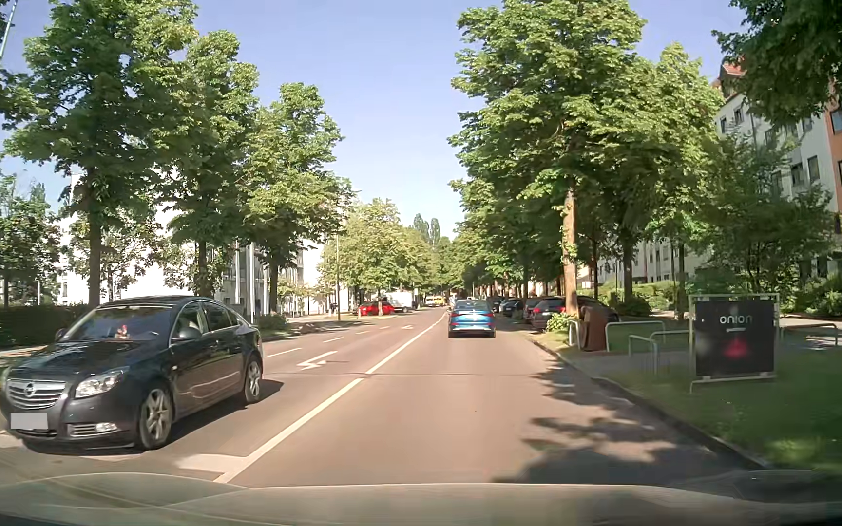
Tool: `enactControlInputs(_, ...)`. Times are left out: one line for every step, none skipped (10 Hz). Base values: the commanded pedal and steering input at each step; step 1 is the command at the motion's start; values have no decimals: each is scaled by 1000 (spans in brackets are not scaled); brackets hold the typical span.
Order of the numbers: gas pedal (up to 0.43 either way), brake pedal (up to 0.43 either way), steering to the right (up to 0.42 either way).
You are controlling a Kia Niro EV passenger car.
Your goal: Follow the waypoints while adhering to traffic rules and regulations
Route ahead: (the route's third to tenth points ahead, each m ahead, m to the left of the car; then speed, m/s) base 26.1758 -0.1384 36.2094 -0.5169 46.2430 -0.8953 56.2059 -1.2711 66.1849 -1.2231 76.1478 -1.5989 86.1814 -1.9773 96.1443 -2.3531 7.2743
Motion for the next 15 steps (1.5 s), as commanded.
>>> enactControlInputs(197, 0, 13)
enactControlInputs(189, 0, 12)
enactControlInputs(130, 0, 11)
enactControlInputs(0, 0, 10)
enactControlInputs(0, 0, 9)
enactControlInputs(0, 0, 12)
enactControlInputs(0, 0, 12)
enactControlInputs(0, 0, 13)
enactControlInputs(0, 0, 13)
enactControlInputs(0, 0, 12)
enactControlInputs(0, 0, 11)
enactControlInputs(0, 0, 11)
enactControlInputs(0, 0, 10)
enactControlInputs(0, 0, 9)
enactControlInputs(39, 0, 7)
